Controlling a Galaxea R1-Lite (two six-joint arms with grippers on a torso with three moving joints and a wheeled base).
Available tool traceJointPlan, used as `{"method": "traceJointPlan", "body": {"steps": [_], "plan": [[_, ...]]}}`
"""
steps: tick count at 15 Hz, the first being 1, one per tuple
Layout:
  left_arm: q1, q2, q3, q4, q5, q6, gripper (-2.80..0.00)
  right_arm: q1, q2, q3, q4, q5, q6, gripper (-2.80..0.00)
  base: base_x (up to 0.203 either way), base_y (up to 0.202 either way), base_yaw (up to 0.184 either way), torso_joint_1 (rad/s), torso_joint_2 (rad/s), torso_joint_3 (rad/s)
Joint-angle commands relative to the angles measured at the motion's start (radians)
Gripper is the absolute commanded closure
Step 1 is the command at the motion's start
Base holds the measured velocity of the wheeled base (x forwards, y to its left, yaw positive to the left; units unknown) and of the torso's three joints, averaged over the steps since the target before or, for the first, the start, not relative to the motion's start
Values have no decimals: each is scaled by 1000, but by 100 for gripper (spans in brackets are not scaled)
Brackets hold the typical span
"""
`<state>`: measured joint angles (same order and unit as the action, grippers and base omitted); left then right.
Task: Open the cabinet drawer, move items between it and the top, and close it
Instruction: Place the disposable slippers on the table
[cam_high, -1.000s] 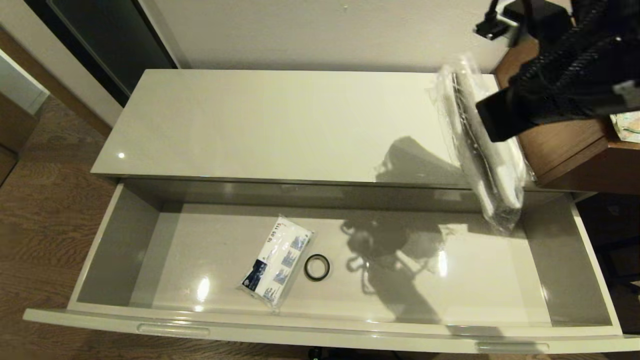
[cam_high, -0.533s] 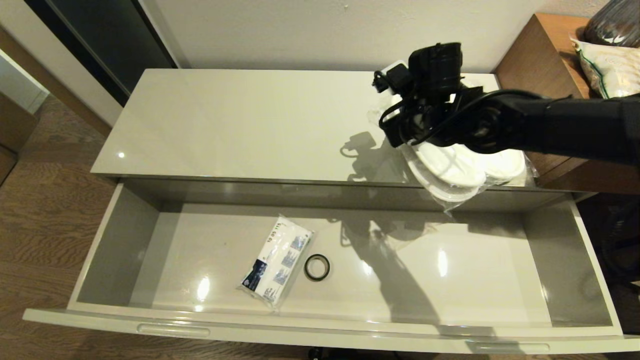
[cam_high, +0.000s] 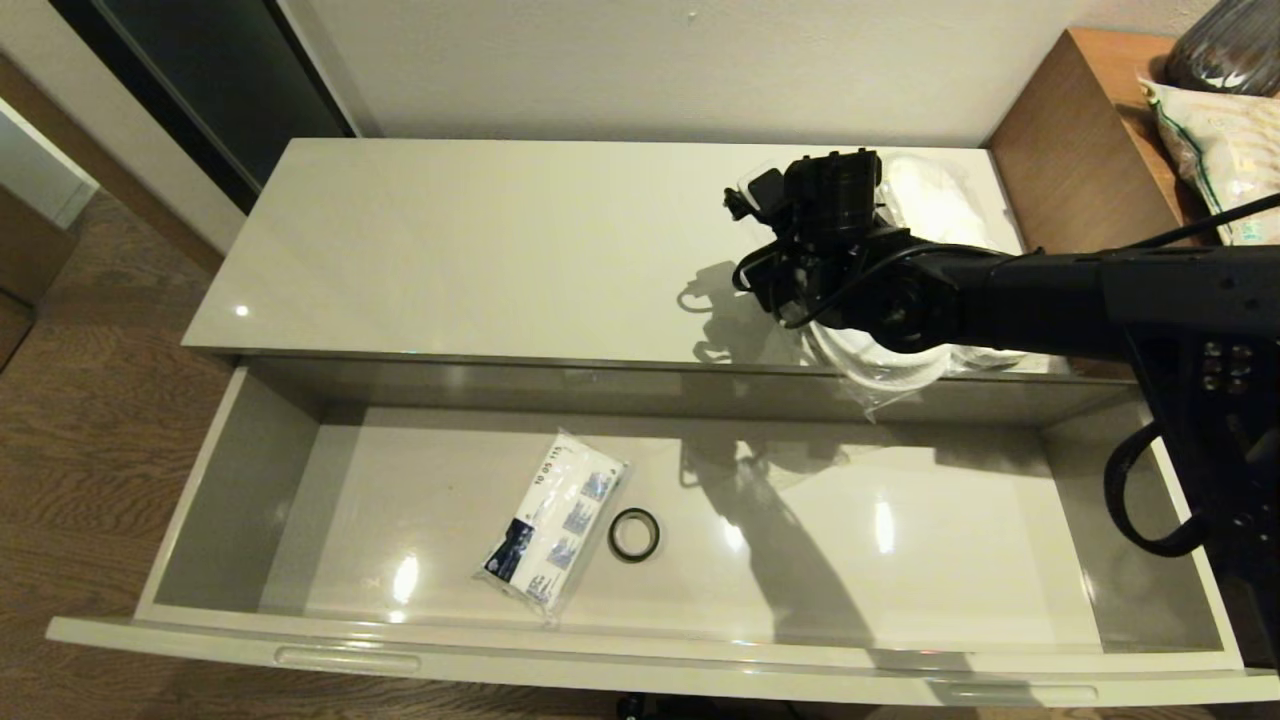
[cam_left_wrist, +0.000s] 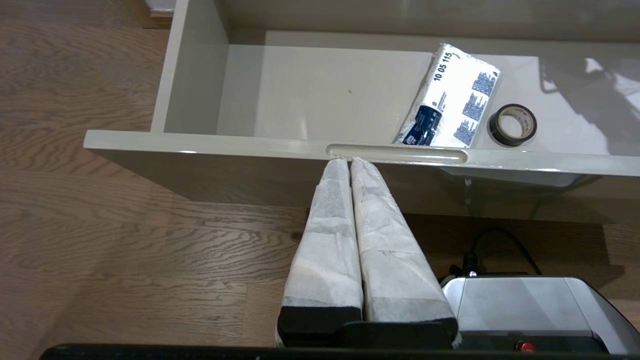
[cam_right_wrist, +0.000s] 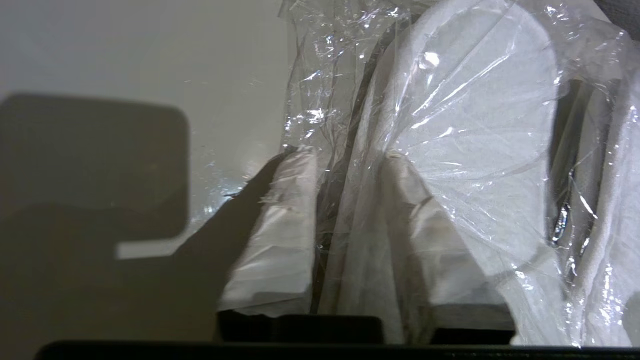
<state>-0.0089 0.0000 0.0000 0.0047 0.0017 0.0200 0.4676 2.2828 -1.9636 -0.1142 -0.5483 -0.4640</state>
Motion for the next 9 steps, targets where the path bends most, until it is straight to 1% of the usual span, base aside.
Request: {"method": "traceJointPlan", "body": {"steps": [1, 5, 9], "plan": [[0, 0, 0, 0, 0, 0, 0, -1, 3, 0, -7, -4, -3, -280, 0, 0, 0, 0, 0, 0], [0, 0, 0, 0, 0, 0, 0, -1, -37, 0, -64, -1, -53, -280, 0, 0, 0, 0, 0, 0], [0, 0, 0, 0, 0, 0, 0, 0, -137, 1, -55, 5, -87, -280, 0, 0, 0, 0, 0, 0]]}}
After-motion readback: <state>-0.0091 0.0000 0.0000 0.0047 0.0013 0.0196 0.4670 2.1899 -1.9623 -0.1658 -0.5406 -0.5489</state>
